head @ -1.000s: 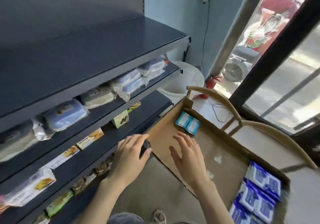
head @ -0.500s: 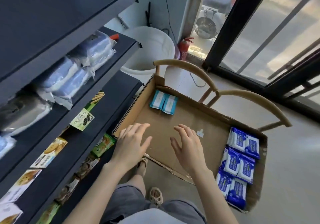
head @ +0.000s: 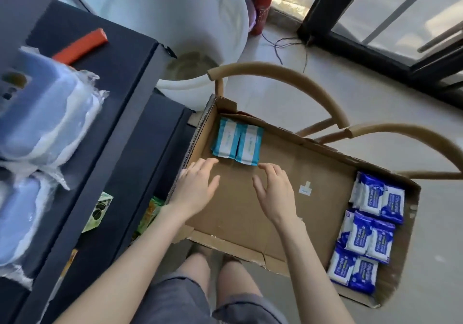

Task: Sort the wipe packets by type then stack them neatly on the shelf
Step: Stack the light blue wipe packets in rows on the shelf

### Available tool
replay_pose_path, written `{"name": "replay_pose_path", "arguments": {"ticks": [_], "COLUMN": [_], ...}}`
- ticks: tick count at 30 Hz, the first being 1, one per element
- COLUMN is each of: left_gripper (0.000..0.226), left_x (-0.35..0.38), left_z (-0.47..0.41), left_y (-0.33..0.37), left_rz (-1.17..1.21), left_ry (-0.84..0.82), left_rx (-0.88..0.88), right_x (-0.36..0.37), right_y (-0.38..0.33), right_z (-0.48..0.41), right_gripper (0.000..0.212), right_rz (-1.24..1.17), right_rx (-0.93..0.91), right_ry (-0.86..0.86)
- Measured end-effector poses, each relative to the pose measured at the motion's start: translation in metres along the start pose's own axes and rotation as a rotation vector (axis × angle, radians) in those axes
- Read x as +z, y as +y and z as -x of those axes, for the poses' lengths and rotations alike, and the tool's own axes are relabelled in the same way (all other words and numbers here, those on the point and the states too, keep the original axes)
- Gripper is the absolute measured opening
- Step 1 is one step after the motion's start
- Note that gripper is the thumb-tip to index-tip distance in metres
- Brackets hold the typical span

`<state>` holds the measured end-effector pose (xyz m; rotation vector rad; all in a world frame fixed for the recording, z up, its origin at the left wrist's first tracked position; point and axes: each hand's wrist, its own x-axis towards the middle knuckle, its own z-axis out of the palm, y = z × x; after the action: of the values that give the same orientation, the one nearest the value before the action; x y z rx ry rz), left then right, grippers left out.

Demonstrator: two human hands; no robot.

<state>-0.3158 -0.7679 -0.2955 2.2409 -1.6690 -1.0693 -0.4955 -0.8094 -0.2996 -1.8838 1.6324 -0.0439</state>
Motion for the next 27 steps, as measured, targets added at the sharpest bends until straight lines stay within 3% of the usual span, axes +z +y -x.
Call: {"name": "replay_pose_path", "arguments": {"ticks": [9,19,27], "left_gripper": [0.044,0.066,0.057], "left_x": [0.079,0.163,0.175], "left_z": [-0.125,-0.2,-0.215], "left_y": [-0.042,-0.078,-0.082], "left_rz": [0.142,0.171,0.149], "left_ry": [-0.074,0.13,0.24], "left_rx": [-0.188,-0.344,-0.409], "right_x": [0.081,0.164,0.18], "right_y": [0.041,0.091,0.099], "right_z": [-0.105,-0.178,-0.191], "right_gripper": [0.035,0.06,0.077], "right_rz": [-0.131,-0.217,-0.349], "right_rx": [0.197,0.345,0.408], "right_ry": [-0.078,0.043,0.147]}}
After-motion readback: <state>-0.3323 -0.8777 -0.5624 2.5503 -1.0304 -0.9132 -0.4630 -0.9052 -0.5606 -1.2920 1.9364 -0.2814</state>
